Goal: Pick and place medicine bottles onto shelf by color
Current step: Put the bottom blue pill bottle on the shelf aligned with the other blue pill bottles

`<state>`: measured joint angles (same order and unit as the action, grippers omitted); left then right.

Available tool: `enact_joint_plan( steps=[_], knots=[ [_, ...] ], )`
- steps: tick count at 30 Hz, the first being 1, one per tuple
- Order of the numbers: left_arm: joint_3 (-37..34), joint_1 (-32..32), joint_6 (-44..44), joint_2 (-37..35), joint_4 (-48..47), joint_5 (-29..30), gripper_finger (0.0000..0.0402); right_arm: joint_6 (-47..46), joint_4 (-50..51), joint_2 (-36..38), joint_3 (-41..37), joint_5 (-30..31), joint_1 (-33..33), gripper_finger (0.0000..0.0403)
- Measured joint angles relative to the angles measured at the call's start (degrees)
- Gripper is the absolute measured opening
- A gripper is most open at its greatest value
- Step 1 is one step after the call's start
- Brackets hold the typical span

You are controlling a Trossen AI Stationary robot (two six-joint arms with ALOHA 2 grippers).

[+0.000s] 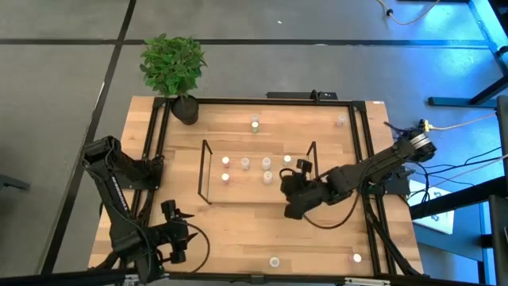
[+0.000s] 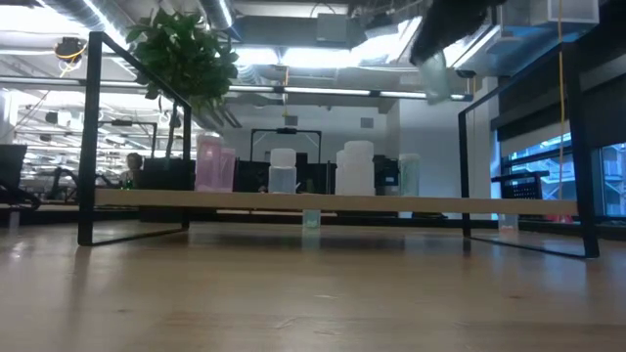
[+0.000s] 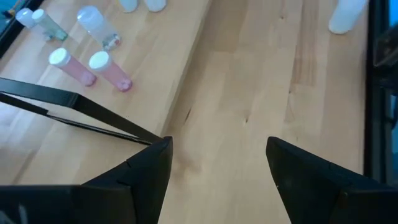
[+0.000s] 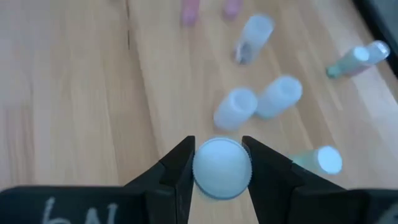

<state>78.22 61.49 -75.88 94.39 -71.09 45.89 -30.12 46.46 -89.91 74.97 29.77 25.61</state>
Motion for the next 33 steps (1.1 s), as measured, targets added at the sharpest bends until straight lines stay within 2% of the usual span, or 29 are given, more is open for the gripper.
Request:
enact_joint_plan(
  steps=[6, 15, 19, 27, 33],
  knots=[
    [0.0, -1.7, 0.0, 0.0, 0.0, -0.1, 0.0253, -7.3, -11.9, 3.6, -9.6, 10.2, -1.0, 0.0126],
    [0.0, -2.2, 0.0, 0.0, -0.2, -0.8, 0.0253, -20.1, -12.2, 2.9, -14.4, 12.6, -3.5, 0.0126],
    [0.0, -2.2, 0.0, 0.0, -0.2, -0.8, 0.0253, -20.8, -13.6, 2.3, -14.4, 15.2, -3.5, 0.0126],
    [0.0, -2.2, 1.5, 0.0, -0.2, -0.8, 0.0253, -20.7, -15.1, -2.7, -14.4, 15.2, -3.5, 0.0126],
    [0.0, -2.2, 1.5, 0.0, -0.3, -1.7, 0.0253, -23.3, -15.1, -3.6, -14.4, 15.2, -3.5, 0.0126]
  ],
)
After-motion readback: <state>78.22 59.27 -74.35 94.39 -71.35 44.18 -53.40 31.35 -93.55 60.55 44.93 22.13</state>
